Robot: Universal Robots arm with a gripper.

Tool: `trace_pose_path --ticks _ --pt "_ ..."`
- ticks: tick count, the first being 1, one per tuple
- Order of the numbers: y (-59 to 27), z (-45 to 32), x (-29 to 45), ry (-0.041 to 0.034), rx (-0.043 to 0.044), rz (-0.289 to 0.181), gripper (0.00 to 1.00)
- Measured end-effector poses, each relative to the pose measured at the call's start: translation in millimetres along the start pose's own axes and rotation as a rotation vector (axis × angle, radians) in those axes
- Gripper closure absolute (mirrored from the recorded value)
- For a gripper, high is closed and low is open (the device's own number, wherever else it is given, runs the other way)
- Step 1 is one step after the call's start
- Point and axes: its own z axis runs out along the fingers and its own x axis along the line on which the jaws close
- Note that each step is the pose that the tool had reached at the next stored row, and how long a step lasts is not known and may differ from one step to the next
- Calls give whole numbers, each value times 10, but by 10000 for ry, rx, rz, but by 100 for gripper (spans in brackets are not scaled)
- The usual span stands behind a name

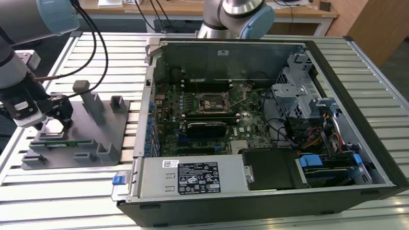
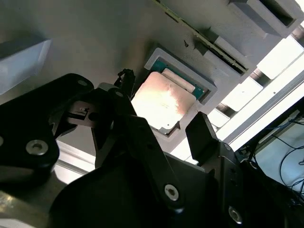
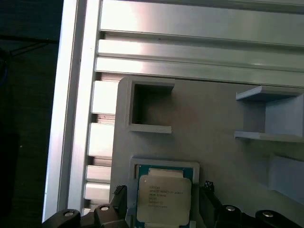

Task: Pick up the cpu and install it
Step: 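Pick up the cpu and move it towards the insertion slot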

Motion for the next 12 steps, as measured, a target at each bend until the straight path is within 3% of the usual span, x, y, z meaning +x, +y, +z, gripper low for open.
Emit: trace_pose_path --ticks 12 --pt "-1 27 -1 0 0 0 30"
